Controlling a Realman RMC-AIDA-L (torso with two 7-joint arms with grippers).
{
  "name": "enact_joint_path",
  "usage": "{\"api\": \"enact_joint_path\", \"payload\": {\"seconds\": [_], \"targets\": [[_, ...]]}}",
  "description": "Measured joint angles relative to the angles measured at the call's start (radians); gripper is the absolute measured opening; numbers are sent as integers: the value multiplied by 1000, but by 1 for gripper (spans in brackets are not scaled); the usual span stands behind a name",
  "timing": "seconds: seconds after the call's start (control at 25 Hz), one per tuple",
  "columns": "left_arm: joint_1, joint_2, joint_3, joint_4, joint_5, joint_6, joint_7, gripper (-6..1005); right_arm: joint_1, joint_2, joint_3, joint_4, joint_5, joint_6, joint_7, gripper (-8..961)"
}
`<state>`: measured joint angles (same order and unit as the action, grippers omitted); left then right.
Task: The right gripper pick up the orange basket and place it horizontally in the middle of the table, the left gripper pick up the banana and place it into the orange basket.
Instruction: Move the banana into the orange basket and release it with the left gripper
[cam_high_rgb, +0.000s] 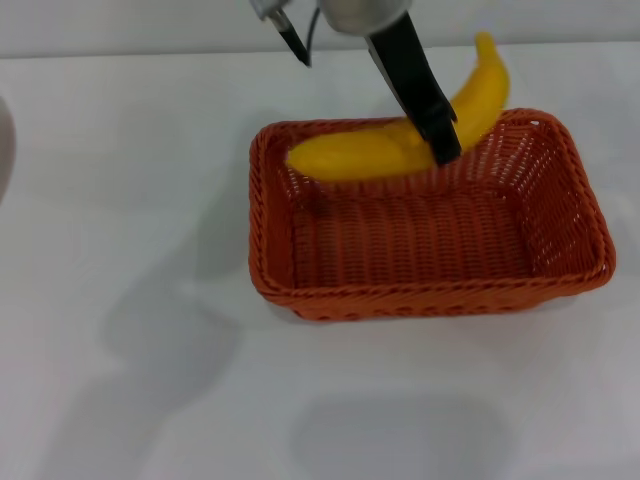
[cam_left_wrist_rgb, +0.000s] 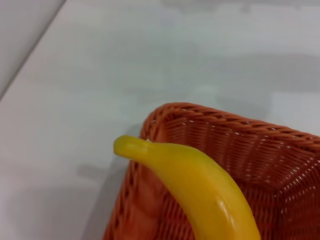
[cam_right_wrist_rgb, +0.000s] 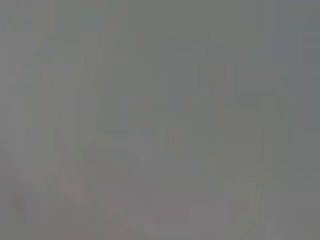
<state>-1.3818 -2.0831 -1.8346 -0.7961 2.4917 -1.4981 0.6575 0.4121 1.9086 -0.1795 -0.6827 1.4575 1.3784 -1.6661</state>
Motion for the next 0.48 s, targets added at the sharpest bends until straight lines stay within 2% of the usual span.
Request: {"api": "enact_joint_path", "payload": {"seconds": [0.48], "targets": [[50,-2,131,13,-153,83,20,575,-10,4,-3,3,0,5,-4,849]]}}
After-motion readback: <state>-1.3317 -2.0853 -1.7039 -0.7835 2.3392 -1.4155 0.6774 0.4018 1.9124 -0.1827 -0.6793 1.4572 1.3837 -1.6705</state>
